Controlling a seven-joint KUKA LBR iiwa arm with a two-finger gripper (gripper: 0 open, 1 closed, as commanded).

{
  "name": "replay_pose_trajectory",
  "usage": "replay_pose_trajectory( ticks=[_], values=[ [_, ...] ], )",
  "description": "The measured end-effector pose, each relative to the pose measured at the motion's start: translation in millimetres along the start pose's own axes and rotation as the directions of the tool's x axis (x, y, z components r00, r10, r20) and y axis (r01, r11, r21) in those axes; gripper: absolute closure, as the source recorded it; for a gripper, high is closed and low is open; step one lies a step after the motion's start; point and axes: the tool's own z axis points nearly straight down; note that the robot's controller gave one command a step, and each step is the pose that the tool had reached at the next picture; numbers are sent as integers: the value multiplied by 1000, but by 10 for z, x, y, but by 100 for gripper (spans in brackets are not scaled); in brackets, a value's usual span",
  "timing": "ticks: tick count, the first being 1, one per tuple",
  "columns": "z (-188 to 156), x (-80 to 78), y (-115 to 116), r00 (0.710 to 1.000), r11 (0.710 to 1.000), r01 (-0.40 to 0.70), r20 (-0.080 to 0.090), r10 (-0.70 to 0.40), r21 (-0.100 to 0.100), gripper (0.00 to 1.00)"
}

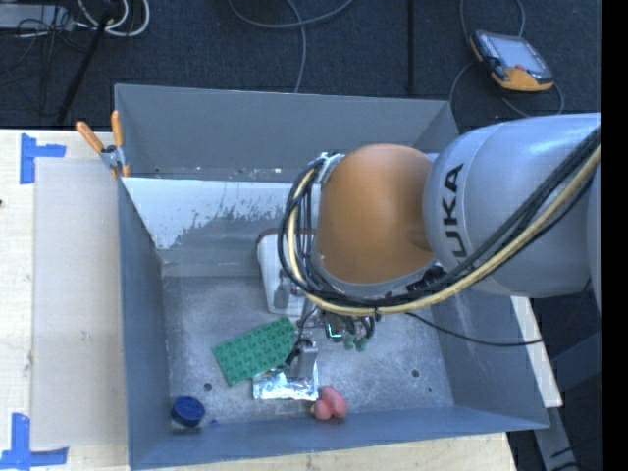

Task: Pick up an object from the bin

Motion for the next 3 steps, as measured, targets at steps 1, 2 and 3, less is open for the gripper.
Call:
replay_pose_trajectory(
  ticks=[1,2,3],
  values=[
    [1130,-340,-117,997,997,-77,10,77,-6,0],
    [1100,-341,-135,997,997,-82,9,82,-4,100],
    [80,-105,34,998,998,-58,15,58,-5,100]
  ],
)
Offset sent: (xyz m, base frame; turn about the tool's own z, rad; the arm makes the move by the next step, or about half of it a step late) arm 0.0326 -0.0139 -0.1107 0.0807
